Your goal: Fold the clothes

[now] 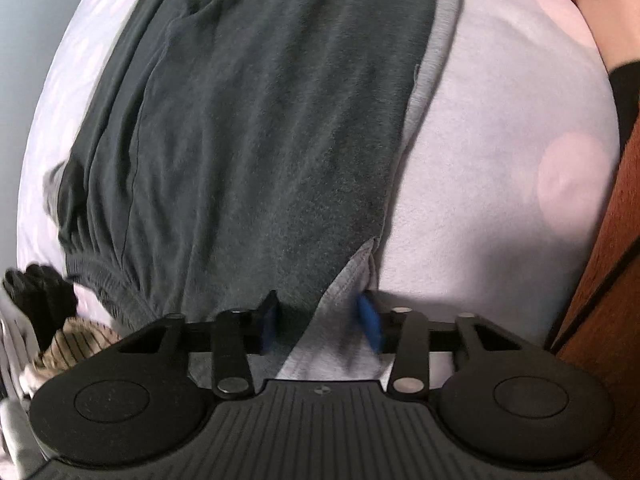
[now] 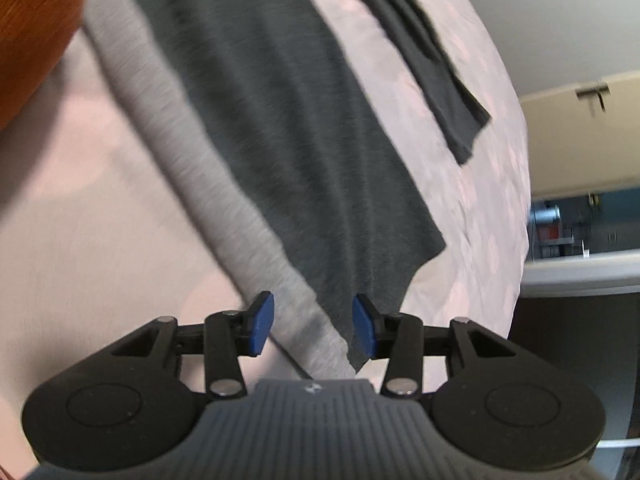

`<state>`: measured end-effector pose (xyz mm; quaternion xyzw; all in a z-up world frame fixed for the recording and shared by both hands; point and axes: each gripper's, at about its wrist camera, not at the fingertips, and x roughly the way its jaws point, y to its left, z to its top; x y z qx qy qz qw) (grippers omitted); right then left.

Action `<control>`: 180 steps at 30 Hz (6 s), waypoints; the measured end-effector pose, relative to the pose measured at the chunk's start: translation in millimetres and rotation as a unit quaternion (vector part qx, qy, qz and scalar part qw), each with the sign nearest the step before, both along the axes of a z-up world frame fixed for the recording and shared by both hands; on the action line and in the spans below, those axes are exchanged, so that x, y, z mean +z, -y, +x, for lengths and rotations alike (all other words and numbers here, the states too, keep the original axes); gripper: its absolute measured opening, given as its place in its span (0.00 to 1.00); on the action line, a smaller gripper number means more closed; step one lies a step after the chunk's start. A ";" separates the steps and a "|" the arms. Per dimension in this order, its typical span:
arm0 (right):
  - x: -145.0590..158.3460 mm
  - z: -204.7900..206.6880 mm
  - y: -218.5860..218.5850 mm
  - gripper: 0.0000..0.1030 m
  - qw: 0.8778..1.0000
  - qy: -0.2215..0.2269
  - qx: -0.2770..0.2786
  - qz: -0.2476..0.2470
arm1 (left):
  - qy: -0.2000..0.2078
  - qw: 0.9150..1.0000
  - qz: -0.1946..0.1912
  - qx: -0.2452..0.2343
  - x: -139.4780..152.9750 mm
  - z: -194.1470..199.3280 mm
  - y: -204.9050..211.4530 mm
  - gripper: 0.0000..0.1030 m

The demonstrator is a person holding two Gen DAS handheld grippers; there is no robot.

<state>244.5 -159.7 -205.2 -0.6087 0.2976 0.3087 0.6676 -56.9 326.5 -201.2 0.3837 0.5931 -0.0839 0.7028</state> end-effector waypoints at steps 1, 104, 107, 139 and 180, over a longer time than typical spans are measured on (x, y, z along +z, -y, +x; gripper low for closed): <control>-3.3 -2.5 1.2 0.45 1.000 -0.004 0.011 -0.007 | 0.004 1.000 0.001 0.009 0.8 0.3 0.1 0.33; 26.1 227.0 -277.1 0.19 0.851 -0.101 -0.258 0.447 | 0.366 0.778 -0.237 0.452 52.8 241.9 -138.2 0.54; 23.3 234.9 -221.2 0.19 0.849 -0.069 -0.302 0.428 | 0.363 0.762 -0.229 0.486 46.6 212.5 -127.2 0.55; 49.9 263.0 -186.4 0.29 0.813 -0.040 -0.341 0.471 | 0.401 0.730 -0.218 0.509 37.9 161.1 -94.3 0.59; 4.1 -53.2 -402.5 0.39 0.873 -0.130 -0.119 0.456 | 0.395 0.741 -0.283 0.464 6.3 177.4 -84.7 0.05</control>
